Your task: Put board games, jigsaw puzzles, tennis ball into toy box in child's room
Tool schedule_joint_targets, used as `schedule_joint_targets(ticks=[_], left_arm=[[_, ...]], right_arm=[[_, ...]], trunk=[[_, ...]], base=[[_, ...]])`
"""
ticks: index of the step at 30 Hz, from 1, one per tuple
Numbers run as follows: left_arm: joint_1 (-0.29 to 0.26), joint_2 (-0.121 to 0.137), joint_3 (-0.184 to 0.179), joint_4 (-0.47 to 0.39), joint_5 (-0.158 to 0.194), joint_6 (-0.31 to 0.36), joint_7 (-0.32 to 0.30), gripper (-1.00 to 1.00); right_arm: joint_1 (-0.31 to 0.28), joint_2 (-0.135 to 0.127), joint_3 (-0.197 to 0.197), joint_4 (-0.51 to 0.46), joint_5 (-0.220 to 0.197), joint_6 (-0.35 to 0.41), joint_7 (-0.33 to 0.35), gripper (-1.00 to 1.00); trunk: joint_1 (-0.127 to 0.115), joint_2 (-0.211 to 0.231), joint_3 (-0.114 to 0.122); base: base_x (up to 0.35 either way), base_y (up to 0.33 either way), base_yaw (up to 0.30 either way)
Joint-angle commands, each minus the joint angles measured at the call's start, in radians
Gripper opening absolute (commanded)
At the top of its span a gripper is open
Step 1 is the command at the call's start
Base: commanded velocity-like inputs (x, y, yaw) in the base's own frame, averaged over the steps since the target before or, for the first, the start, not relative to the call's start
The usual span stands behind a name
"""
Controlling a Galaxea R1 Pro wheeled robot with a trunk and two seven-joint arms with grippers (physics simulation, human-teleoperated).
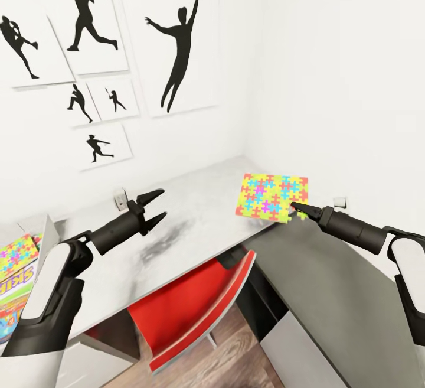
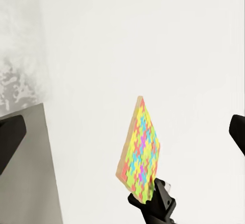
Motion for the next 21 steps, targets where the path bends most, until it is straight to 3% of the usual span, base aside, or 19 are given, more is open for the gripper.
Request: schedule_joint_targets(ticks=[1, 21], left_arm=[[0.000, 0.000, 0.004, -0.007, 0.010, 0.003, 0.010, 1.00], [0.001, 0.000, 0.012, -0.031, 0.010, 0.010, -0.003, 1.00]], right_arm=[[-0.001, 0.000, -0.001, 0.000, 0.010, 0.004, 0.010, -1.00], [-0.001, 0.000, -0.001, 0.000, 0.010, 0.004, 0.010, -1.00]], trunk=[[0.001, -0.002, 0.000], [0.001, -0.002, 0.033]], base=[[0.000, 0.000, 0.000], [0.000, 0.000, 0.000]])
